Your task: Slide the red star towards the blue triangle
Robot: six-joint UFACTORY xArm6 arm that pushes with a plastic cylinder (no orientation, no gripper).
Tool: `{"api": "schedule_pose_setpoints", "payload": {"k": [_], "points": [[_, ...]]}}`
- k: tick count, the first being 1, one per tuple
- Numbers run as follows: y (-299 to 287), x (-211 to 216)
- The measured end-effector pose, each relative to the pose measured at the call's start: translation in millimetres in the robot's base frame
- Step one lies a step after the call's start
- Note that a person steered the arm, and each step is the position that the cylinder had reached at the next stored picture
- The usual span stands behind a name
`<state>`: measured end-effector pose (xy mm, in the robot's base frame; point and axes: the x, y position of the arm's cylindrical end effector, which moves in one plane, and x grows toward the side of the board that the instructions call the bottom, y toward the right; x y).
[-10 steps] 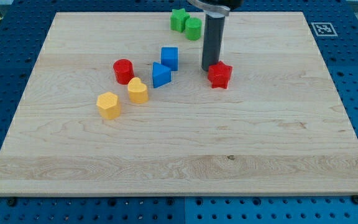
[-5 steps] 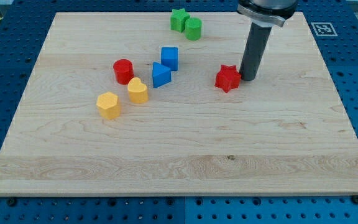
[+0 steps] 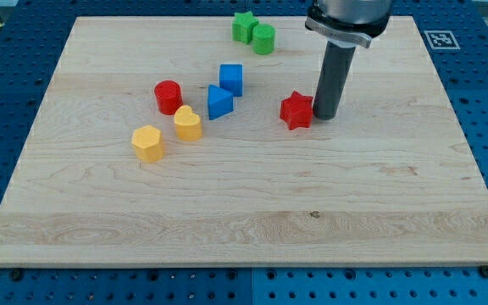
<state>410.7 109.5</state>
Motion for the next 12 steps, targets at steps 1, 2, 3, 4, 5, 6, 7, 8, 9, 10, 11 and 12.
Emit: {"api": "schedule_pose_setpoints", "payload": {"k": [1, 2, 3, 4, 5, 6, 7, 8, 9, 10, 11, 12], "points": [[0, -11], [0, -11], [-1, -7], [-10, 6], [-26, 24], [-47, 36], [-61, 42], [-46, 37], [-35, 0], [-40, -3], [-59, -3], [-66, -3]]}}
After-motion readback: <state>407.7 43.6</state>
